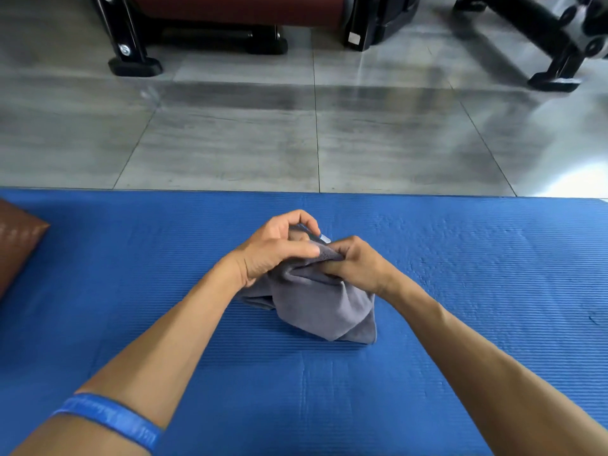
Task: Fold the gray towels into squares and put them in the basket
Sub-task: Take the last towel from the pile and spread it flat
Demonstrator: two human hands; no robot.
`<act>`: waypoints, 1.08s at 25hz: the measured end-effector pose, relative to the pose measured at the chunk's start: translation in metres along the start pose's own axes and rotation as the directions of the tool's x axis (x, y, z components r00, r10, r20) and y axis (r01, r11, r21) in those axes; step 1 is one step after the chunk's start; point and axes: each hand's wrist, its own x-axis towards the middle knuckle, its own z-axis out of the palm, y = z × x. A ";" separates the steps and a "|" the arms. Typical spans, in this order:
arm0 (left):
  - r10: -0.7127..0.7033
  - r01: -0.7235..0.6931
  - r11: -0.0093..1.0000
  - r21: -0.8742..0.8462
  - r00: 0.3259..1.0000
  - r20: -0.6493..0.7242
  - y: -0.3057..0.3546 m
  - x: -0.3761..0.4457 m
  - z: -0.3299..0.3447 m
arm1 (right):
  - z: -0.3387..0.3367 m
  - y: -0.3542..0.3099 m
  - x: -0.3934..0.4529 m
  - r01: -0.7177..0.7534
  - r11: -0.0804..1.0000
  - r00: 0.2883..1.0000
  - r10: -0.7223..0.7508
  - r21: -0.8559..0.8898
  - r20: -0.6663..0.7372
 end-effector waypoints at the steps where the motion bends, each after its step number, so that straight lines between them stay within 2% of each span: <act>1: -0.043 0.042 0.981 0.188 0.999 0.001 -0.005 -0.002 -0.007 | -0.004 0.006 0.002 -0.019 0.995 0.996 0.009 -0.102 -0.093; 3: -0.119 0.151 0.869 0.470 0.988 -0.098 -0.016 -0.004 -0.013 | -0.010 0.014 0.004 -0.084 0.980 0.956 0.028 -0.182 -0.292; 4: -0.112 0.178 0.848 0.499 0.981 -0.160 -0.020 -0.003 -0.012 | -0.012 0.015 0.004 -0.112 0.992 0.933 0.088 -0.050 -0.349; 5: -0.074 0.175 0.850 0.497 0.974 -0.215 -0.023 -0.002 -0.010 | -0.011 0.013 0.003 -0.111 0.975 0.907 0.179 0.194 -0.381; 6: -0.026 0.161 0.850 0.502 0.964 -0.264 -0.024 0.001 -0.009 | -0.010 0.011 0.001 -0.086 0.908 0.874 0.267 0.410 -0.406; 7: 0.019 0.161 0.827 0.539 0.950 -0.313 -0.025 0.004 -0.009 | -0.009 0.010 0.001 -0.054 0.830 0.835 0.342 0.555 -0.431; 8: 0.055 0.178 0.778 0.602 0.936 -0.348 -0.025 0.005 -0.011 | -0.011 0.008 0.000 -0.019 0.789 0.791 0.387 0.614 -0.473; 10: 0.111 0.263 0.613 0.745 0.905 -0.411 -0.025 0.003 -0.016 | -0.022 0.003 -0.003 0.042 0.761 0.695 0.443 0.648 -0.566; 12: 0.185 0.339 0.497 0.799 0.858 -0.479 -0.025 -0.002 -0.022 | -0.041 0.000 -0.007 0.106 0.701 0.582 0.532 0.706 -0.615; 15: 0.168 0.420 0.528 0.738 0.800 -0.576 -0.021 -0.008 -0.037 | -0.074 0.007 -0.017 0.206 0.582 0.432 0.667 0.787 -0.606; 16: 0.151 0.443 0.540 0.716 0.785 -0.600 -0.019 -0.010 -0.043 | -0.083 0.010 -0.021 0.220 0.593 0.401 0.669 0.775 -0.626; 18: 0.172 0.478 0.552 0.684 0.737 -0.654 -0.012 -0.011 -0.052 | -0.093 0.015 -0.027 0.192 0.695 0.345 0.613 0.693 -0.711; 20: 0.233 0.472 0.584 0.660 0.682 -0.694 -0.004 -0.010 -0.063 | -0.097 0.019 -0.031 0.050 0.852 0.296 0.486 0.521 -0.822; 22: 0.246 0.403 0.665 0.629 0.676 -0.694 0.004 -0.010 -0.075 | -0.101 0.023 -0.037 -0.169 0.944 0.308 0.322 0.282 -0.895; 23: 0.206 0.334 0.745 0.578 0.708 -0.675 0.007 -0.011 -0.083 | -0.105 0.024 -0.040 -0.228 0.955 0.354 0.263 0.190 -0.898; 25: 0.037 0.201 0.905 0.375 0.841 -0.540 0.014 -0.017 -0.095 | -0.115 0.032 -0.045 -0.237 0.964 0.474 0.220 0.117 -0.852; 27: -0.086 0.198 0.938 0.284 0.929 -0.360 0.018 -0.024 -0.105 | -0.123 0.036 -0.048 -0.296 0.953 0.581 0.233 0.064 -0.780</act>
